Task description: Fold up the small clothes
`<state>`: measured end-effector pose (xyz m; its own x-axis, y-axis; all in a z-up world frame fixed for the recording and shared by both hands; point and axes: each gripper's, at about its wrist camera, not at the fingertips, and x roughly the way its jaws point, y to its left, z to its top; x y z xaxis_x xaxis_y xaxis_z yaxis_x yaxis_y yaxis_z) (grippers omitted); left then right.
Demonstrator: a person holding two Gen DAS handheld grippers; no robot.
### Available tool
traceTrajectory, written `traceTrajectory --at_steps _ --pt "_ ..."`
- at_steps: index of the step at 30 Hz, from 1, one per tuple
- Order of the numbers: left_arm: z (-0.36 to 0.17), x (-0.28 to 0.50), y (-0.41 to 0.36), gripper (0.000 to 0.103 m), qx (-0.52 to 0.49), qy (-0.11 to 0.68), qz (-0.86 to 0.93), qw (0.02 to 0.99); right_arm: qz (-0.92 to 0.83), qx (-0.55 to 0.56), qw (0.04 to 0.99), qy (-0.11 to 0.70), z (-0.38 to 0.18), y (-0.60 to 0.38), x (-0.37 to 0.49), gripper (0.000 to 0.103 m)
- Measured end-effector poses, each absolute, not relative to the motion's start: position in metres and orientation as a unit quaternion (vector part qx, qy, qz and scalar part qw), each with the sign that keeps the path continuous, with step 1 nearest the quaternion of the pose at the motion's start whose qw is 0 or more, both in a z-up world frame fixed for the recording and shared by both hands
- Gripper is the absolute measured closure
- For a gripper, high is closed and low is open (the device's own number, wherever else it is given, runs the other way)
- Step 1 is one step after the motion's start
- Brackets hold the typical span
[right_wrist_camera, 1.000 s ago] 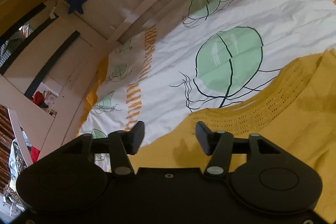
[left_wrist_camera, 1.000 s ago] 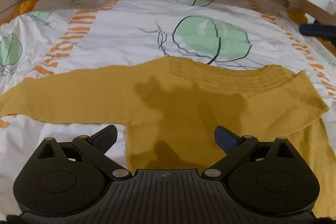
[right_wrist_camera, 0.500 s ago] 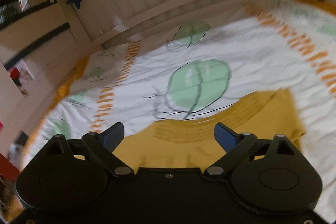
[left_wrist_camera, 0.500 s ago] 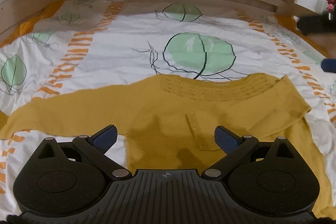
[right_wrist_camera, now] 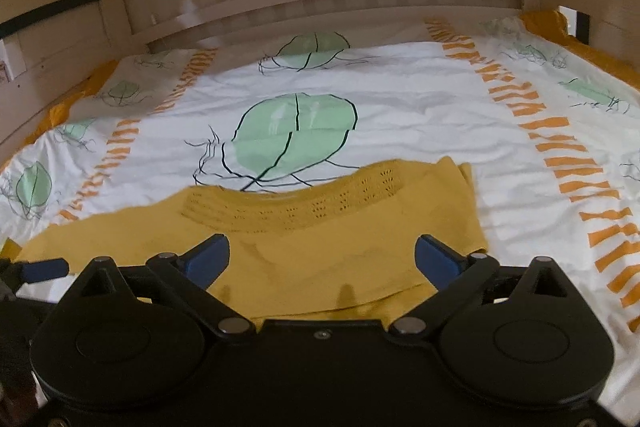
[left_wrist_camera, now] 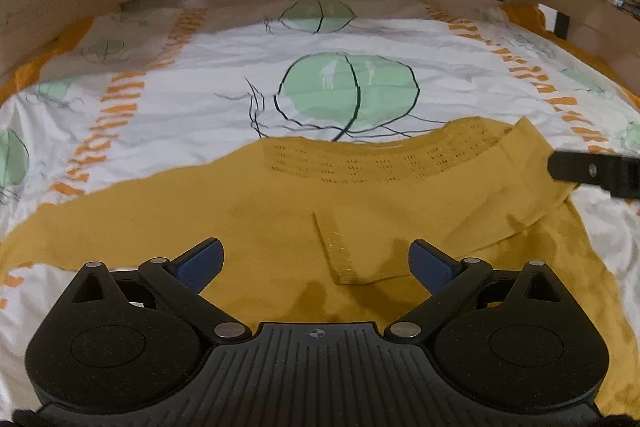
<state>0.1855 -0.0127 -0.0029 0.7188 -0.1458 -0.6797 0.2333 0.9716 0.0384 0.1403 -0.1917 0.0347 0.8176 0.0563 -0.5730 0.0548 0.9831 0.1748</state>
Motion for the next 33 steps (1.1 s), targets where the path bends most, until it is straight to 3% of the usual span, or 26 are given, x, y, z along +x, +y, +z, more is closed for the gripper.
traceTrajectory --at_steps 15,21,30,33 --pt "-0.027 0.214 -0.021 0.01 0.04 0.412 -0.091 0.906 0.022 0.126 0.941 0.314 -0.014 -0.241 0.142 0.004" --pt "-0.035 0.229 -0.023 0.01 0.04 0.42 -0.085 0.903 0.018 0.174 0.932 0.317 -0.017 -0.252 0.146 0.004" --pt "-0.059 0.256 -0.028 0.013 0.03 0.45 -0.09 0.888 0.024 0.162 0.933 0.321 -0.019 -0.245 0.147 0.004" --pt "-0.066 0.262 -0.028 0.021 0.015 0.462 -0.095 0.882 0.027 0.151 0.935 0.32 -0.019 -0.241 0.147 0.004"
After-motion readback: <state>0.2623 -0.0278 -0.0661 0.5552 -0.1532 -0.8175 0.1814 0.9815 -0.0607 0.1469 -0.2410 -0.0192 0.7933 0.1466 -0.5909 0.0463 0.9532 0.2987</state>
